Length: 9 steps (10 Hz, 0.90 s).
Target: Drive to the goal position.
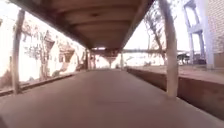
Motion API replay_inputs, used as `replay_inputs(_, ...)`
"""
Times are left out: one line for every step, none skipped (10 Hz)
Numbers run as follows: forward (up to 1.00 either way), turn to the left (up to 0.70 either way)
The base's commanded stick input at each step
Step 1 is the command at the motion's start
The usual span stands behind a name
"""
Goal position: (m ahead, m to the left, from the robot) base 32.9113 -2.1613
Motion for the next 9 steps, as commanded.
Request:
replay_inputs(0.85,0.00)
replay_inputs(0.85,0.00)
replay_inputs(0.85,0.00)
replay_inputs(0.85,0.00)
replay_inputs(0.85,0.00)
replay_inputs(0.85,0.00)
replay_inputs(0.85,0.00)
replay_inputs(0.85,0.00)
replay_inputs(0.85,0.00)
